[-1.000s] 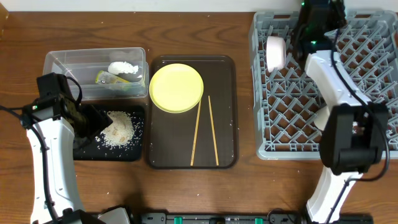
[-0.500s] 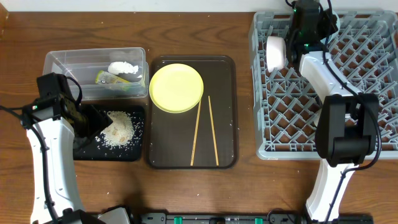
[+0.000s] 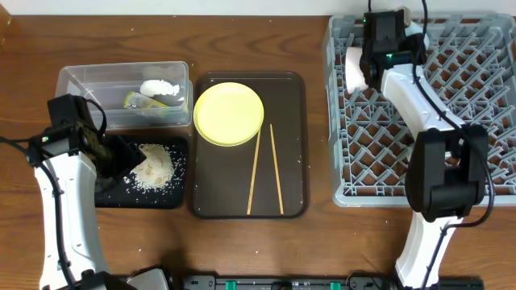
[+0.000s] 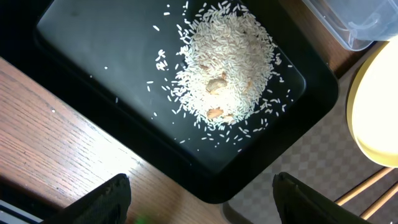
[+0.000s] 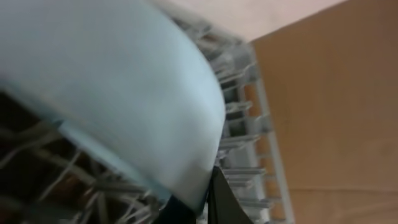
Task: Sort waste into correct bins and load items into the dishwasher rack
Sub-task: 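Set the blue bowl in the rack beside the pink bowl and release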
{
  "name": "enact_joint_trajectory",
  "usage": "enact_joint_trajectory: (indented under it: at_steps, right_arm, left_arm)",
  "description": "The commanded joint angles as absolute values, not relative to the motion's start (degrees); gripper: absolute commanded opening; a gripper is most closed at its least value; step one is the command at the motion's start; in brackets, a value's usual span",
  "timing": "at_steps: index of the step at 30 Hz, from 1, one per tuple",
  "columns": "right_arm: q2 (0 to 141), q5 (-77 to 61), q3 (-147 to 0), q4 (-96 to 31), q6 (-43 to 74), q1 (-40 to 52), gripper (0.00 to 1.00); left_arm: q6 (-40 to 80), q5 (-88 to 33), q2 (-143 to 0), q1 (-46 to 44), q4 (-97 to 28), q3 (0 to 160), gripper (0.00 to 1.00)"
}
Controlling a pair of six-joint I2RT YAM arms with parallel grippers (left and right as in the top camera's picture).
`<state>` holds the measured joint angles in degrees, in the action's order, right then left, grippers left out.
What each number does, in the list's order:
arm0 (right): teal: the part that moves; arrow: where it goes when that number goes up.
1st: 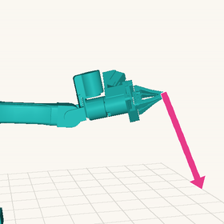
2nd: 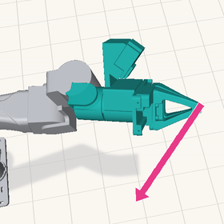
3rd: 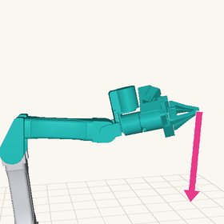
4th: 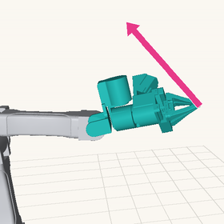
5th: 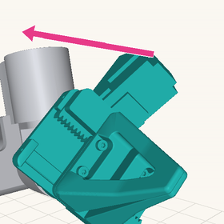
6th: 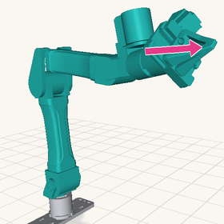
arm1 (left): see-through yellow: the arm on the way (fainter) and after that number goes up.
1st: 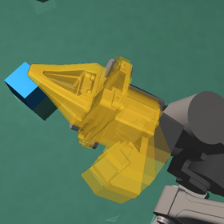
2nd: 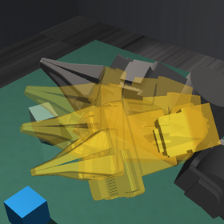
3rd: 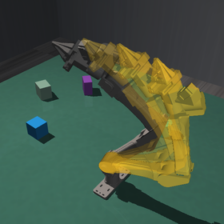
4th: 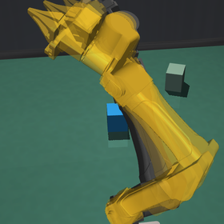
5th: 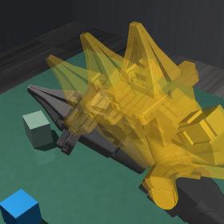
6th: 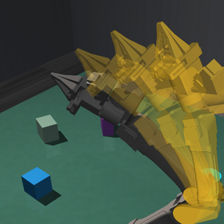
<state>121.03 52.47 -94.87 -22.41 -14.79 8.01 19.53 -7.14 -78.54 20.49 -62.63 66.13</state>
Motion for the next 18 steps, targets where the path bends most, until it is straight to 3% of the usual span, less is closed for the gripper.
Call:
enact_joint_trajectory:
  at_steps: [1, 5, 7, 10, 12, 18]
  right_arm:
    - [118.6, 42.8, -93.7, -27.4, -2.6, 8.1, 0.02]
    - [114.9, 35.9, -93.7, -32.7, -1.3, 8.1, 0.27]
    - [112.7, 33.2, -93.7, -35.2, -1.3, 8.1, 0.32]
    - [109.4, 28.7, -93.7, -38.2, -1.2, 8.2, 0.53]
    - [106.7, 25.1, -93.7, -40.2, 0.6, 8.2, 0.61]
    - [99.3, -3.3, -93.7, -46.3, 1.5, 8.4, 0.63]
  left_arm:
    - [20.1, -7.0, -77.8, 20.7, -62.7, 66.6, 0.76]
    - [20.1, -7.0, -77.8, 20.7, -62.7, 66.6, 0.76]
    - [20.1, -7.0, -77.8, 20.7, -62.7, 66.6, 0.76]
    - [20.1, -7.0, -77.8, 20.7, -62.7, 66.6, 0.76]
    - [20.1, -7.0, -77.8, 20.7, -62.7, 66.6, 0.76]
    - [20.1, -7.0, -77.8, 20.7, -62.8, 66.6, 0.82]
